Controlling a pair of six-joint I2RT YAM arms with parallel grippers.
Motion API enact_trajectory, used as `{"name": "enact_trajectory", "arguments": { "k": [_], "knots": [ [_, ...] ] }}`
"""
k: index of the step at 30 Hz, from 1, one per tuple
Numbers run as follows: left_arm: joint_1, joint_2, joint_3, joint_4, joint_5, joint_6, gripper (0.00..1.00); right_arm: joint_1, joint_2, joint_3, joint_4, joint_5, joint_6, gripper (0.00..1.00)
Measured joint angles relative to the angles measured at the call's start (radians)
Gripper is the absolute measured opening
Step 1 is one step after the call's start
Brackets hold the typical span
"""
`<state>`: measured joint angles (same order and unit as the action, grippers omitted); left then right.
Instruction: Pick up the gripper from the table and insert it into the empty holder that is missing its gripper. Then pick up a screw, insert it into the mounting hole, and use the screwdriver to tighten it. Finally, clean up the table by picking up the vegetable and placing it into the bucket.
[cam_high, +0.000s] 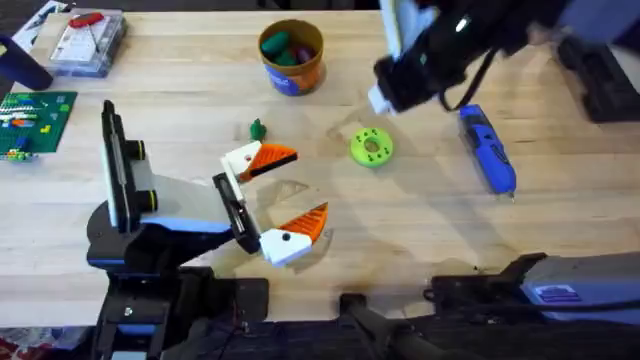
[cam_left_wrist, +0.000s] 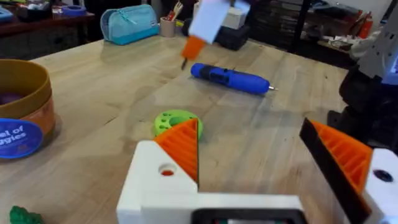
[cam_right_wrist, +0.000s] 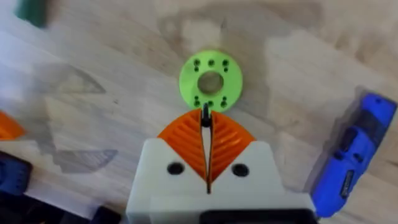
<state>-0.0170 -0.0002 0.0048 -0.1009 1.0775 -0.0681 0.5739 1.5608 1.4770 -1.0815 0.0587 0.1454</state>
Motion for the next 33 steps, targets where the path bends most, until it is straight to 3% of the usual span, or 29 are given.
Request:
{"name": "enact_trajectory", "arguments": {
  "k": [14, 33],
  "knots": [
    [0.0, 0.0, 0.0, 0.0, 0.0, 0.0, 0.993, 0.012, -0.008, 0.288, -0.168, -0.048, -0.095, 0.003],
    [0.0, 0.0, 0.0, 0.0, 0.0, 0.0, 0.993, 0.25, 0.155, 0.48, -0.176, -0.167, -0.202, 0.003]
  ]
}}
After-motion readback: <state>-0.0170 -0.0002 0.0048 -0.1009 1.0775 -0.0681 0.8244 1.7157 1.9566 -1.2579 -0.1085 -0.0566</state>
